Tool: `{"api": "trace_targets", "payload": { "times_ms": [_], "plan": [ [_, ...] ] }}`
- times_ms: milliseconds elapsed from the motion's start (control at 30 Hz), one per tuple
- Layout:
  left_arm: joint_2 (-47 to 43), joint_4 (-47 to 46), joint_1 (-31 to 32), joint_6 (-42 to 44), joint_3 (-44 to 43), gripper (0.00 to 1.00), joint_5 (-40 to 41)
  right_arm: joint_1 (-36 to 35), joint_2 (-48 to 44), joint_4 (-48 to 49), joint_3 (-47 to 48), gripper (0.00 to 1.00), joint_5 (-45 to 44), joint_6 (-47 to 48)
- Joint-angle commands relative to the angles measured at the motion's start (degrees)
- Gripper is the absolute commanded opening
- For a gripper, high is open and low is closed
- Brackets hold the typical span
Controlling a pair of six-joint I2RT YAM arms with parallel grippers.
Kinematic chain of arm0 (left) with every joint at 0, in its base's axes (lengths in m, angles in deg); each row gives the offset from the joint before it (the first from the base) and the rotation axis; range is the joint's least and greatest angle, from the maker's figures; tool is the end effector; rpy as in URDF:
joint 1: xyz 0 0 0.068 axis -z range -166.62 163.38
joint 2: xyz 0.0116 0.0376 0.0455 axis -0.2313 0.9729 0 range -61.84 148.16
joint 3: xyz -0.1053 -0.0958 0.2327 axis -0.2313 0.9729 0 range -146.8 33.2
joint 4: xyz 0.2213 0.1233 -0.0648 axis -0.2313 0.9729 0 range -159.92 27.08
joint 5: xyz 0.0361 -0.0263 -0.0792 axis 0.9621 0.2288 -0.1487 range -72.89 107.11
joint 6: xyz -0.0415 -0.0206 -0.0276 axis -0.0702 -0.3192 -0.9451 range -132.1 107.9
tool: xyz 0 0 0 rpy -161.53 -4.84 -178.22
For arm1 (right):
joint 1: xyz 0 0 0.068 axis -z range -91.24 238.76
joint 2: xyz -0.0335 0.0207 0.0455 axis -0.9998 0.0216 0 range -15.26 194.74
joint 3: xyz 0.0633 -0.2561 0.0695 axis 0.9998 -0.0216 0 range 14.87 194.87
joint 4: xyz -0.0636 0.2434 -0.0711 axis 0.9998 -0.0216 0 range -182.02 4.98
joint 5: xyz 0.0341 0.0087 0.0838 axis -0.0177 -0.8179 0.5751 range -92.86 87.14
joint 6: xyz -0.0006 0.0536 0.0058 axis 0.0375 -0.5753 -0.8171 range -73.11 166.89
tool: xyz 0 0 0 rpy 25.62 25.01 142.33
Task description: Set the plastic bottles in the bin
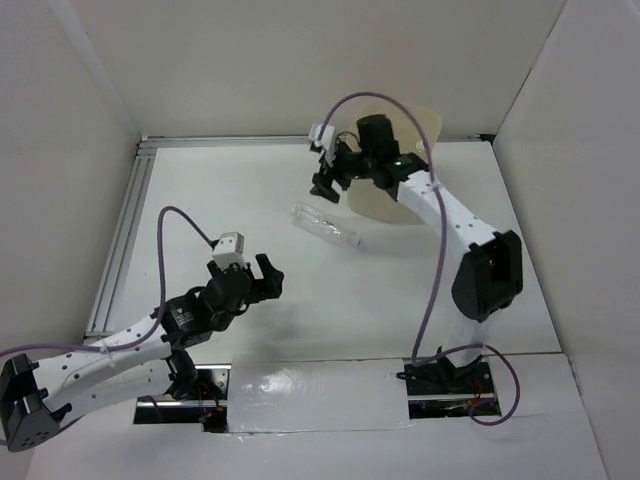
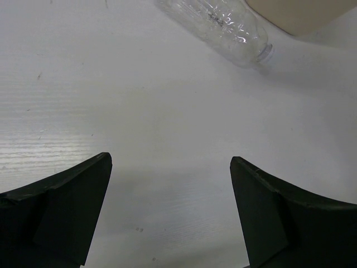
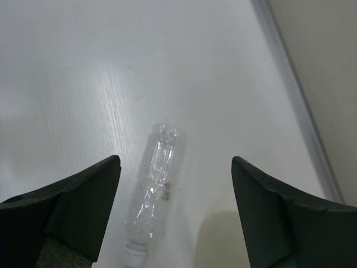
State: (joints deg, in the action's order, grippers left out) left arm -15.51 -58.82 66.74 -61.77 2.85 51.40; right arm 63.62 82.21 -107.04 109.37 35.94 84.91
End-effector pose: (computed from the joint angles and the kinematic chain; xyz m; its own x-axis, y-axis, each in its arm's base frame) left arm 0.1245 -0.1340 0.2475 -0.4530 -0.4464 -0.7717 0.0283 0.8580 -0.5129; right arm 0.3474 0.1877 0.3794 0.2194 -0.4272 -0.8771 -0.9014 0.2551 -0.3498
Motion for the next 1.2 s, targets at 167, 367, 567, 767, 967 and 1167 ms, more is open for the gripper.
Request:
{"api": "trace_targets", "payload": {
  "times_ms": [167,367,567,767,967,1167],
  "plan": [
    [-8.6,3.9,0.8,-4.6,2.2,1.0,3.7,-7.6,12.7,-3.5,2.7,1.0,-21.9,-3.3],
    [-9.9,6.9,0.8,-6.7,2.8,1.0,4.3,-8.7,22.1,-9.0,5.7,1.0,-26.8,-3.3],
    [-9.3,6.9,0.8,-6.7,2.2,1.0,4.8,-9.3,26.0,-9.0,4.5,1.0,-33.2,-2.7],
    [-7.5,5.7,0.8,-5.6,1.7,1.0,4.8,-8.6,26.0,-13.6,4.5,0.8,-23.8,0.8],
    [-5.5,3.0,0.8,-4.5,1.1,1.0,4.3,-8.1,19.1,-24.8,10.3,0.29,-5.6,7.7],
    [-5.0,1.8,0.8,-3.2,0.6,1.0,3.8,-6.1,9.0,-22.7,24.1,0.25,2.9,0.1]
  ]
}}
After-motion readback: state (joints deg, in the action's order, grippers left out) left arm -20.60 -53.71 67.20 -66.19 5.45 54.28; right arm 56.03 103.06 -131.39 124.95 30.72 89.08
